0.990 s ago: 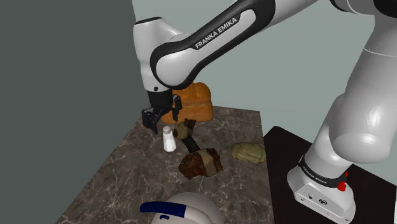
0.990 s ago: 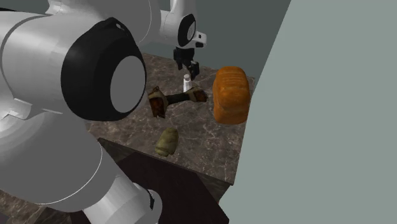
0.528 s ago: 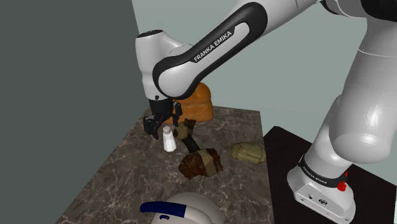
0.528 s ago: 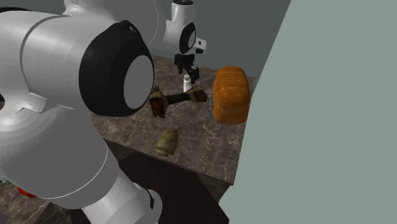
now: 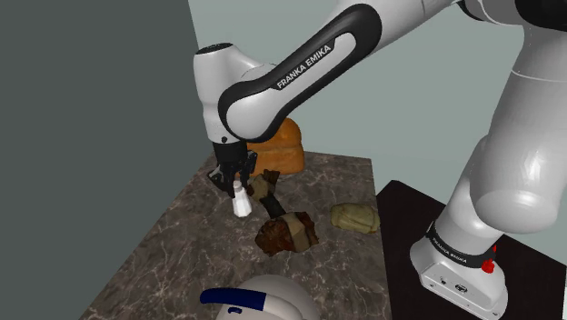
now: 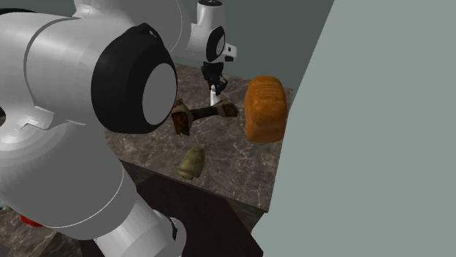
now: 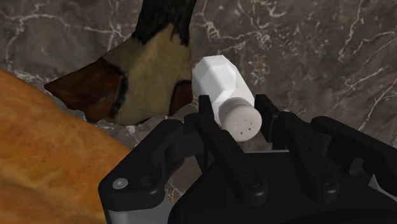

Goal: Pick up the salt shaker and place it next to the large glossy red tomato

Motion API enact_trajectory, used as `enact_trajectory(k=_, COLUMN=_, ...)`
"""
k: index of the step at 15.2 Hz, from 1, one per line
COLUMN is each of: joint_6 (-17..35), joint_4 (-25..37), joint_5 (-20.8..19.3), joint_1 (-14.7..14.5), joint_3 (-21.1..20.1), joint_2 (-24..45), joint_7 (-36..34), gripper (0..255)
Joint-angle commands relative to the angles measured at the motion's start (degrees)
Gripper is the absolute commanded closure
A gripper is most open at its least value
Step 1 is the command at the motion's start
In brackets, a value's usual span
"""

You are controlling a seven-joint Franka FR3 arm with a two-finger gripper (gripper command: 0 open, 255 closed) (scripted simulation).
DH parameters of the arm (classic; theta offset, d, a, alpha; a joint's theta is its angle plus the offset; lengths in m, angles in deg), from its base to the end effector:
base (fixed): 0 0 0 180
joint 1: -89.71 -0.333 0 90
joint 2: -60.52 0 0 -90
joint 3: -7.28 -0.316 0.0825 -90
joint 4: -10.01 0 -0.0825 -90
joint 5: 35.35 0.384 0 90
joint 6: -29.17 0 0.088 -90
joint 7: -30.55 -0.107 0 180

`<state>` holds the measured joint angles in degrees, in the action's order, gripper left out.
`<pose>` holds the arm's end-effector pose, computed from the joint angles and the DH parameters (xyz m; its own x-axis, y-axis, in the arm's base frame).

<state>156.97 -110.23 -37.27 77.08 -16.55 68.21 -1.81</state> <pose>0.4572 0.3322 0.3633 0.9961 0.0884 -0.0063 0.0882 -0.9957 -0.0284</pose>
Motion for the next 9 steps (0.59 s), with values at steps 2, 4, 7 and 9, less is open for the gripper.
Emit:
enact_trajectory(k=2, joint_6=0.0, joint_4=0.0, joint_5=0.0, joint_1=0.0, joint_3=0.0, joint_2=0.0, joint_7=0.0, gripper=255)
enact_trajectory(k=4, joint_6=0.0, joint_4=0.0, joint_5=0.0, joint_1=0.0, joint_3=0.0, joint_2=0.0, joint_7=0.0, gripper=255)
enact_trajectory(k=7, joint_6=0.0, joint_4=0.0, joint_5=0.0, joint_1=0.0, joint_3=0.0, joint_2=0.0, joint_7=0.0, gripper=255)
enact_trajectory(k=9, joint_6=-0.7, joint_4=0.3, joint_5=0.2, joint_1=0.0, joint_3=-0.1, joint_2=-0.4, joint_7=0.1, gripper=255)
